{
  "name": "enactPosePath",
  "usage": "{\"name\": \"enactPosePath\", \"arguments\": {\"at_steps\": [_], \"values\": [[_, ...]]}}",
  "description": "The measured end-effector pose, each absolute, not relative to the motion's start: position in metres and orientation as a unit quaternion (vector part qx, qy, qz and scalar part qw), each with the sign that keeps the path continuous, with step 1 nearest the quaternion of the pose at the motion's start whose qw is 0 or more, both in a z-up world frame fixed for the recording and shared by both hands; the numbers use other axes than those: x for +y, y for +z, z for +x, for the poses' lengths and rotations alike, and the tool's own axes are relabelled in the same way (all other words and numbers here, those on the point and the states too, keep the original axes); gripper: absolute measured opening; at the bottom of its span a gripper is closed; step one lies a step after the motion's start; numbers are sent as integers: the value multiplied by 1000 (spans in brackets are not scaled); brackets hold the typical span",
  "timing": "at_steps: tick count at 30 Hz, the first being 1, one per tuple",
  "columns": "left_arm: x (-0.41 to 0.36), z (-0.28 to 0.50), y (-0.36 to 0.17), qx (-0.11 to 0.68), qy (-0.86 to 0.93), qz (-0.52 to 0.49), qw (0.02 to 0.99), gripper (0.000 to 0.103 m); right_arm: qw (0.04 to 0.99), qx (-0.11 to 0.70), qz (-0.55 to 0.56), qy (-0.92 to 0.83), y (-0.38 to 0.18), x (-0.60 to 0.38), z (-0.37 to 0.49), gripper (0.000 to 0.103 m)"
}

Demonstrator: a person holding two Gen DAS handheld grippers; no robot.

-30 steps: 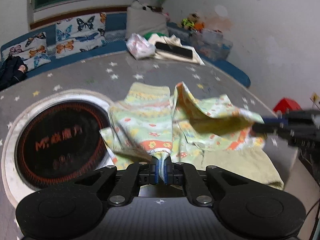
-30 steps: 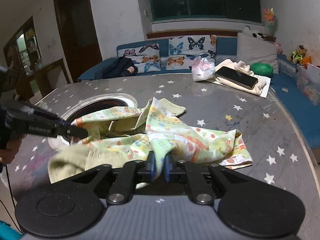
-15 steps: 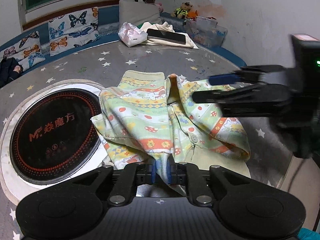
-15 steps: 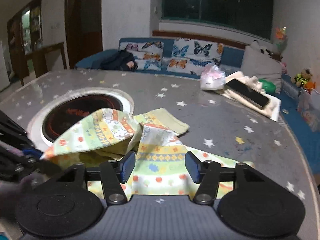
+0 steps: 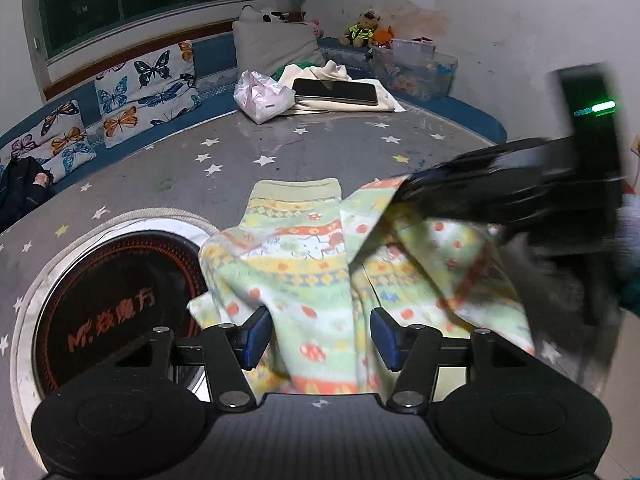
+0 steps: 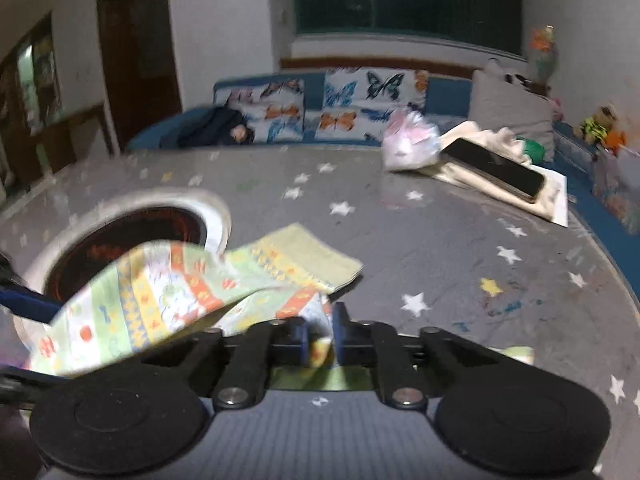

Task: Fold clothes
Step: 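Raise the shirt with both grippers and shake it out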

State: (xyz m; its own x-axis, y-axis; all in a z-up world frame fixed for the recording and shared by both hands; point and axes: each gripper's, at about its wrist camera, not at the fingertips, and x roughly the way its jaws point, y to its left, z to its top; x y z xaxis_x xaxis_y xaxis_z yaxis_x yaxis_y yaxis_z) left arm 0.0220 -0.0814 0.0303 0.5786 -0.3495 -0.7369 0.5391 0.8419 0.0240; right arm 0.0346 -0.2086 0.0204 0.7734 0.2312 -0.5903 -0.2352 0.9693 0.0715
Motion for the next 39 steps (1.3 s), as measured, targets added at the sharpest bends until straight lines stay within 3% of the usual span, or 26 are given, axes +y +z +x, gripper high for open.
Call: {"name": "enactPosePath", "arguments": {"at_steps": [7,10,13,15,16,17,19,28,39], "values": [[-103,52,16,382,-240,129,883,58,960,259,13,108,60,-235,12,4],[-111,54,13,381,-244,139,881,48,964,244,10,105,74,-239,9,4],[-116,52,16,375,-254,142,880,50,966,235,3,107,84,-238,9,4],[-120,52,18,370,-262,149,879,36,968,227,0,111,89,-236,9,4],[-120,54,17,374,-265,149,876,20,968,224,-2,111,92,-236,10,4],[-120,56,16,378,-268,150,873,11,969,221,-3,110,94,-235,9,4],[-112,61,15,384,-265,139,873,7,970,218,-8,106,98,-235,11,4],[-51,105,85,342,-192,47,919,5,981,176,-49,61,147,-246,50,3],[6,110,242,177,-121,13,977,5,997,13,-78,14,267,-248,71,3]]}}
